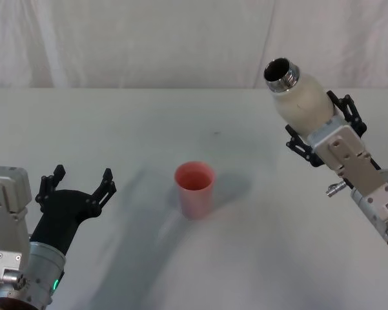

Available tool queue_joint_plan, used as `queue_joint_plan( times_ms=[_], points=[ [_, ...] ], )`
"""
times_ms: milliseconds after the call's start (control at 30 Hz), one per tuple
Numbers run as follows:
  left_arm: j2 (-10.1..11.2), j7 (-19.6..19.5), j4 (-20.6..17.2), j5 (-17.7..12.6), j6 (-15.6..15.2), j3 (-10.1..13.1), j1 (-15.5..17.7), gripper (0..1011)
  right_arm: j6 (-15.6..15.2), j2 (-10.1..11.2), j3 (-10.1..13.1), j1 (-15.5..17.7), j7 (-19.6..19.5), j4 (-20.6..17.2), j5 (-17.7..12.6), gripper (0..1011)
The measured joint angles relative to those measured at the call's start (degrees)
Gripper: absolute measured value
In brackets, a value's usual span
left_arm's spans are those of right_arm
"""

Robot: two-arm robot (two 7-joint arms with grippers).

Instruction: Grasp the thermos with one hand and pour water into the cup lid.

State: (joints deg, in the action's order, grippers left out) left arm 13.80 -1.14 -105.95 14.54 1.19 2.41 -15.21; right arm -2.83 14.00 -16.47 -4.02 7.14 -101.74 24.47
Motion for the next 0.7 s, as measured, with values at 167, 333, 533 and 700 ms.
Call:
queue_joint_plan(
  times_ms=[167,333,533,700],
  points=[
    [0.0,0.0,0.0,0.0,0.0,0.0,0.0,1001,-0.6,0.7,-0.2,0.0,0.2,-0.1,1.8,960],
    [0.0,0.0,0.0,0.0,0.0,0.0,0.0,1001,-0.7,1.4,-1.0,-0.8,0.3,0.1,4.1,960],
    [0.0,0.0,0.0,0.0,0.0,0.0,0.0,1001,0.0,2.7,-3.3,-2.1,0.5,1.1,7.9,960],
    [0.0,0.0,0.0,0.0,0.0,0.0,0.0,1001,0.8,3.6,-5.0,-3.0,0.6,1.7,10.4,960]
  ],
)
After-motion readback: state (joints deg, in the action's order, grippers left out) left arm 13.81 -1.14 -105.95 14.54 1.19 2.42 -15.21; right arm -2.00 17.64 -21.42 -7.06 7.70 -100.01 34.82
